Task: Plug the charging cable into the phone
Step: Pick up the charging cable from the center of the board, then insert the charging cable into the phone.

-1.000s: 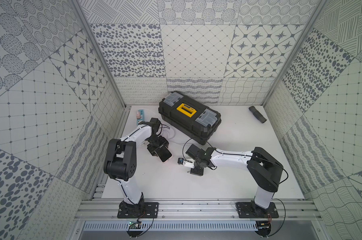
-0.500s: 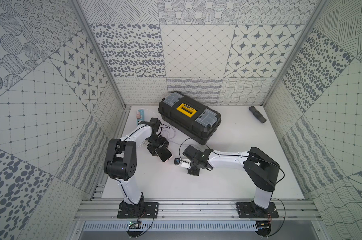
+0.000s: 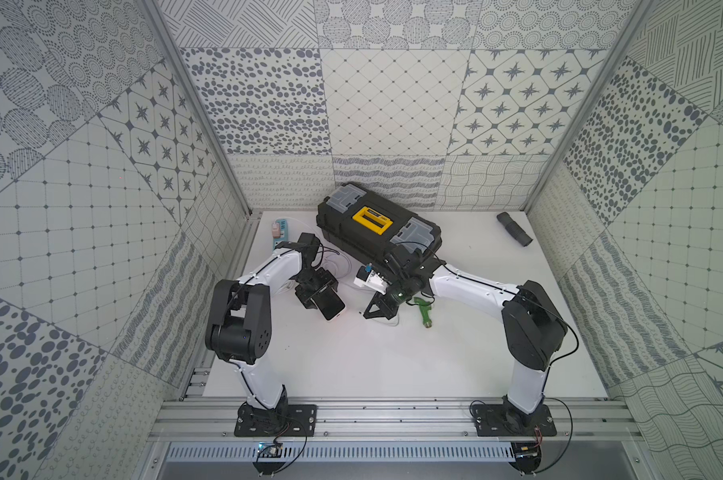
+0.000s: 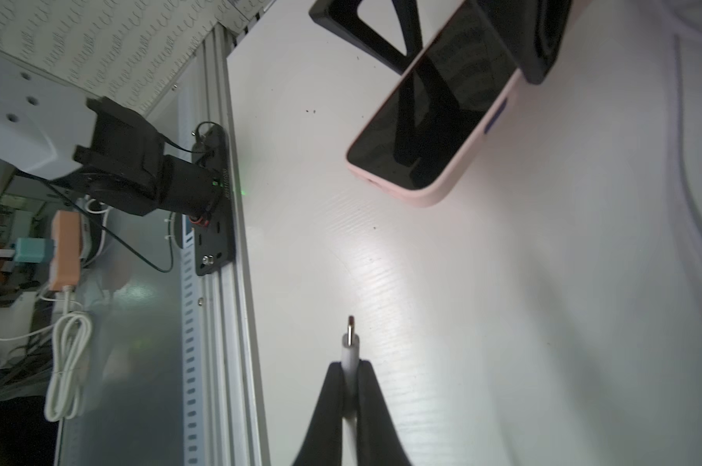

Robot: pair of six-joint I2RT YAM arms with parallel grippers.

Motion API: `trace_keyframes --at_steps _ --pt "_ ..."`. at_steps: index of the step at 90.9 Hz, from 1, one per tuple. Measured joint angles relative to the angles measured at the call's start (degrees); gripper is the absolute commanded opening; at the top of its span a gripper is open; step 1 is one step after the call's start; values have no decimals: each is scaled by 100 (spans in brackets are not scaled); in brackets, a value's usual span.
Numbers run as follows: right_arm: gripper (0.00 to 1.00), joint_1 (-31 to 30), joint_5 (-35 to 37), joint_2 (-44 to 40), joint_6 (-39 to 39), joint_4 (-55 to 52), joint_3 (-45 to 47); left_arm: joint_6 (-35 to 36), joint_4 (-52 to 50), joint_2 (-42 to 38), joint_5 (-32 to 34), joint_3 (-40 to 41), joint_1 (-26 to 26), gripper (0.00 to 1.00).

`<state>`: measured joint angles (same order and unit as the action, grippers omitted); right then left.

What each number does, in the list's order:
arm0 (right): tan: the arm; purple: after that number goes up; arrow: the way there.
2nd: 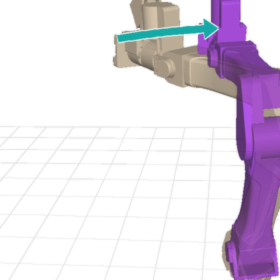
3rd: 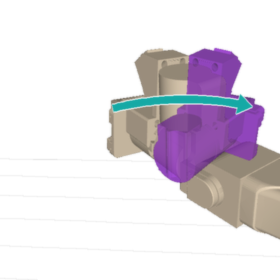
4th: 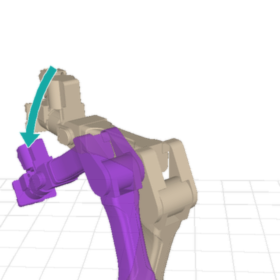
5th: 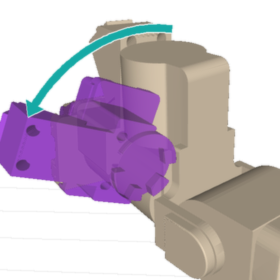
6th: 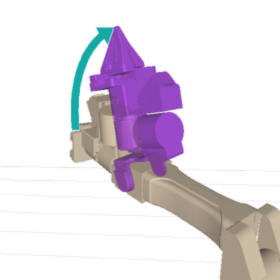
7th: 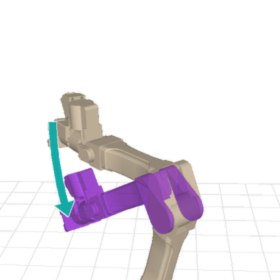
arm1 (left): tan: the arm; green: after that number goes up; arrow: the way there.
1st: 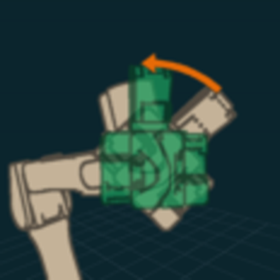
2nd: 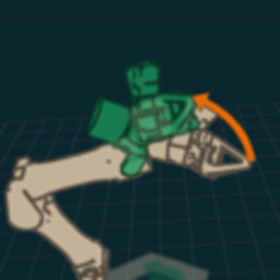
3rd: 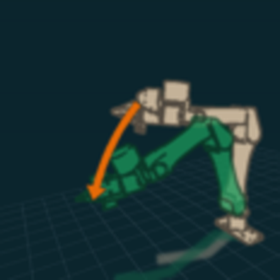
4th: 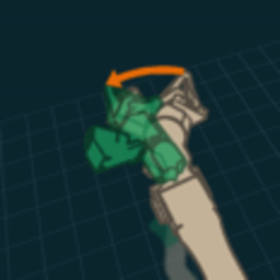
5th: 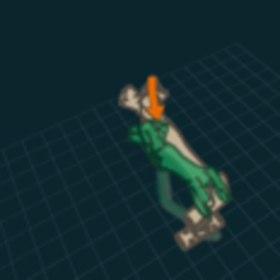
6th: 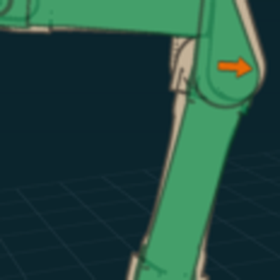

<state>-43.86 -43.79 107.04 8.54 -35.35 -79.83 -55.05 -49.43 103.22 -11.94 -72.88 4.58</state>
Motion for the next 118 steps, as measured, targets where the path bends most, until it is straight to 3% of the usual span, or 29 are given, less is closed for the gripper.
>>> trace_keyframes --at_steps 21,68,118 --pt "0 -46 -490 337 -424 -221 -216 -170 210 -184 -20 2 15 0" --pt "0 -79 -354 649 -1270 -181 -654 -785 634 -413 -22 39 254 0" --pt "0 -17 -326 745 -1443 7 -654 -1062 828 -741 -55 348 387 0"
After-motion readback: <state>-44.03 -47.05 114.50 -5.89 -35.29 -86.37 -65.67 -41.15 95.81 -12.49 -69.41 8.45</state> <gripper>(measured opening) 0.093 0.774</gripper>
